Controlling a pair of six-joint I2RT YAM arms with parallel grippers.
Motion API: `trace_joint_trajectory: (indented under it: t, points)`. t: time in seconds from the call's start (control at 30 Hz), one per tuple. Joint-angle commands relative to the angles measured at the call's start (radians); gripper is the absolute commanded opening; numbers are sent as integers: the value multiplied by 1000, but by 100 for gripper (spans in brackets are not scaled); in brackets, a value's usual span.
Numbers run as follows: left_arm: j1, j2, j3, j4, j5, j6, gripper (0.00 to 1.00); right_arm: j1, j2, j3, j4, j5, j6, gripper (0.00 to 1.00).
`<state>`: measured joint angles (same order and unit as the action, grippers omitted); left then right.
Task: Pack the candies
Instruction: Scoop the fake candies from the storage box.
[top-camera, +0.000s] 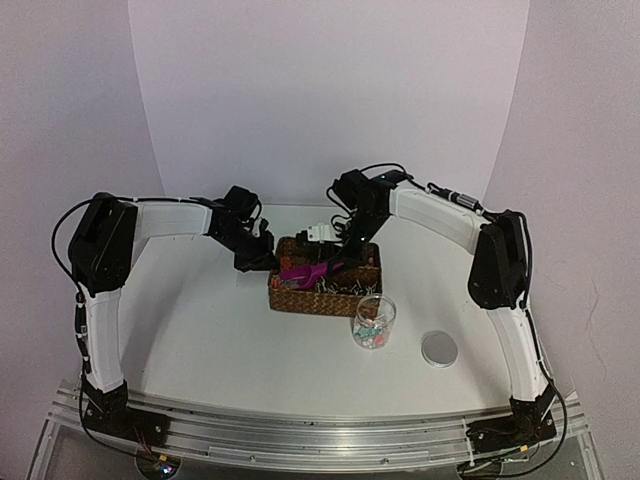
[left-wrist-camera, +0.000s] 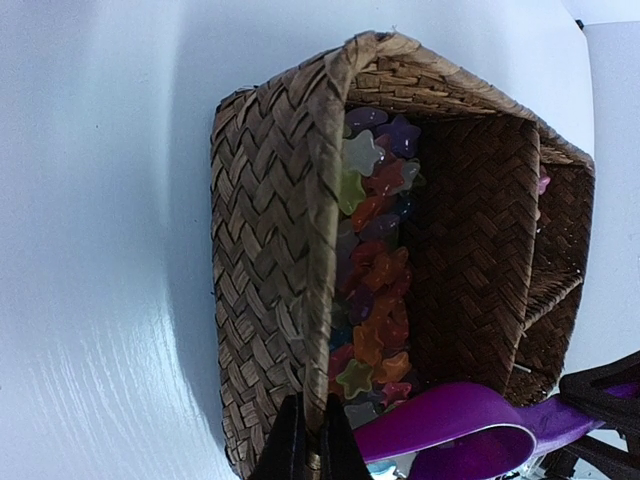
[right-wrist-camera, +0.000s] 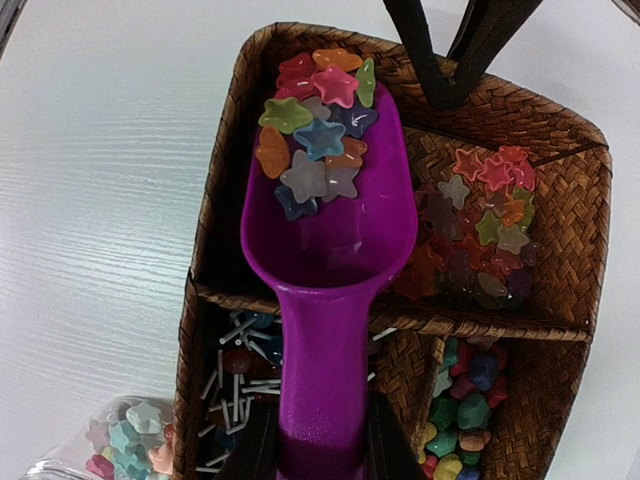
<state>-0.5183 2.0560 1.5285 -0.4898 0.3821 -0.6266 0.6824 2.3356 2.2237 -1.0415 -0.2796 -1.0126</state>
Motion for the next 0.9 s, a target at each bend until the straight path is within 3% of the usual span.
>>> trace_joint_trajectory:
  t: [0.0, 0.13, 0.3, 0.47, 0.87]
  points:
    - [26, 0, -37, 18, -55, 11, 0, 9, -55, 52, -33, -19, -6, 0]
    - [28, 12, -45, 35, -52, 32, 0, 18, -73, 22, -41, 12, -22, 0]
    - [35, -5, -8, 17, -12, 26, 13, 28, -69, 23, -42, 20, -28, 0]
    - [41, -20, 9, -2, 6, 6, 19, 40, -53, 38, -40, 36, -39, 0]
    - [55, -19, 0, 12, 21, 1, 20, 81, -73, 88, -50, 191, -66, 0]
